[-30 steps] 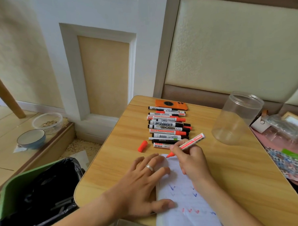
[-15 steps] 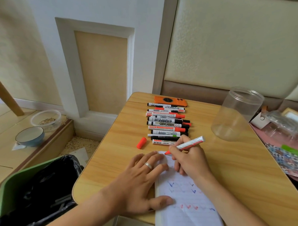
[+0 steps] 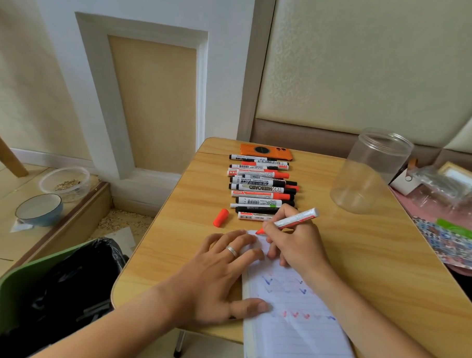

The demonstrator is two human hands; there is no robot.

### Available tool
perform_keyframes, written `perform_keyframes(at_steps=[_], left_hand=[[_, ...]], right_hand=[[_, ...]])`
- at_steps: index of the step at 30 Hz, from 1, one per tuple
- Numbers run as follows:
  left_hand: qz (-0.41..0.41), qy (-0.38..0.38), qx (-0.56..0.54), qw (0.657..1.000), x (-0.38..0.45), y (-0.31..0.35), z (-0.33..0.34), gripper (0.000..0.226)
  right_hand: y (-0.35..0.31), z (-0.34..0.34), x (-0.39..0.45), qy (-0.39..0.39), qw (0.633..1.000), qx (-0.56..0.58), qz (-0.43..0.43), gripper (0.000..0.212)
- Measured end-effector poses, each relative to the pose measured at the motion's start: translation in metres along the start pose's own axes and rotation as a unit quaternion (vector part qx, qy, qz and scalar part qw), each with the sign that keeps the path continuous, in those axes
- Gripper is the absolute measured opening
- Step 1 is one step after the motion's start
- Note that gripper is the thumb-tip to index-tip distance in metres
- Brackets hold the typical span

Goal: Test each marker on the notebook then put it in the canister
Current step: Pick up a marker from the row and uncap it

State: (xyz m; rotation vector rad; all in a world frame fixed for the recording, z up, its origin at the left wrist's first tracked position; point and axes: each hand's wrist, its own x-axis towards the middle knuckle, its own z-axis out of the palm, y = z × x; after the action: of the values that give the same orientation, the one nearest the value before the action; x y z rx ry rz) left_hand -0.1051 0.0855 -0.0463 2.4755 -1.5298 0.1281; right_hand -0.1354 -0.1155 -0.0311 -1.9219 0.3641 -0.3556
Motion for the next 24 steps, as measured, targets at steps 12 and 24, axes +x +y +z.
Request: perform_keyframes(at_steps=[12,24], left_hand=[[-0.010,0.006,0.010,1.000,-0.0004,0.0003,0.0030,0.079],[-0.010,0.006,0.008,1.000,0.0002,-0.0006,0.0040,0.079]], right_hand=[[0.0010,0.0002,0.0010,0.011,1.000,-0.002,-0.004,0.018],[0.0077,0.0016,0.0057,0.027,1.000,-0.001,0.011,0.021]])
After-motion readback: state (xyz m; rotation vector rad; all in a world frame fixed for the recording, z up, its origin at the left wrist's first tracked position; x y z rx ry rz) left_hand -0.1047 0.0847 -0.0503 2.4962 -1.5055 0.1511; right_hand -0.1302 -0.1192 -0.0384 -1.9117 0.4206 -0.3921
